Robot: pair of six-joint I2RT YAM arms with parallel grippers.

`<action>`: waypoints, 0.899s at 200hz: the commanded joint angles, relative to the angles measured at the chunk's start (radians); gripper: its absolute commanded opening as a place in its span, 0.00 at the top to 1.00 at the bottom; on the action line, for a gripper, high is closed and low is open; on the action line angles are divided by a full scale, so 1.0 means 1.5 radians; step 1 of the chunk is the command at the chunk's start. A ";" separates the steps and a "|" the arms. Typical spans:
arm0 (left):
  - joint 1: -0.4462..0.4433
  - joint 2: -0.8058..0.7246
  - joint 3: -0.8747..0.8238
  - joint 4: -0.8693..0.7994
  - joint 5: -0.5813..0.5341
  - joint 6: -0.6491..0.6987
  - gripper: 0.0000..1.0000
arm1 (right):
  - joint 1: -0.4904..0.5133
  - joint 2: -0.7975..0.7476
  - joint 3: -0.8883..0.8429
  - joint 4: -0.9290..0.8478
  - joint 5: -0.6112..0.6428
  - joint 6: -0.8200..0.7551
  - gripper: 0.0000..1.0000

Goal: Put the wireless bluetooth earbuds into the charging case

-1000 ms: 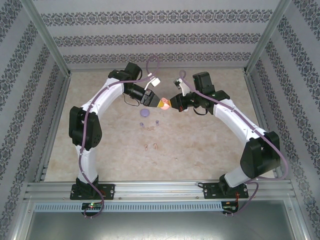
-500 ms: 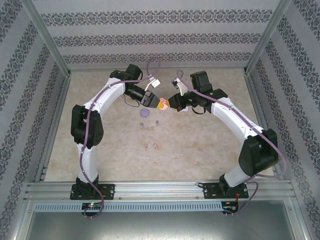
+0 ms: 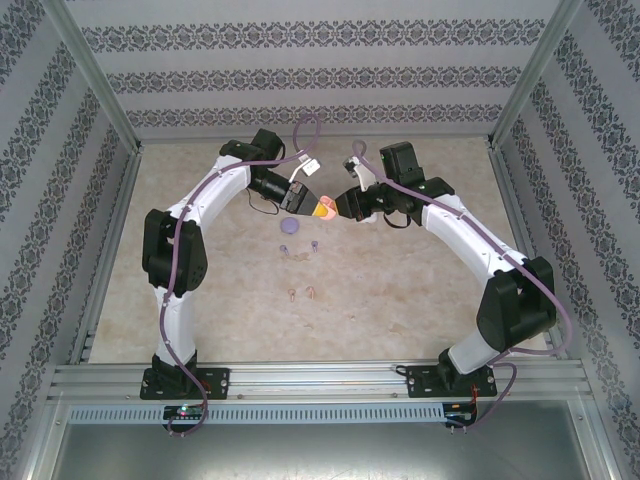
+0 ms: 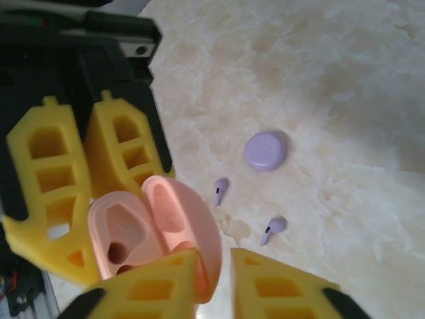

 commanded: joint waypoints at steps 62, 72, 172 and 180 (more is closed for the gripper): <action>0.064 -0.176 -0.167 0.341 -0.038 -0.204 1.00 | -0.018 -0.160 -0.101 0.040 0.043 0.148 0.30; 0.065 -0.208 -0.190 0.378 -0.060 -0.224 1.00 | -0.011 -0.173 -0.113 0.026 0.074 0.154 0.26; 0.066 -0.500 -0.384 0.601 -0.293 -0.305 1.00 | 0.060 -0.211 -0.115 -0.116 0.584 0.212 0.02; 0.065 -0.518 -0.397 0.617 -0.313 -0.312 1.00 | 0.059 -0.222 -0.117 -0.115 0.613 0.240 0.02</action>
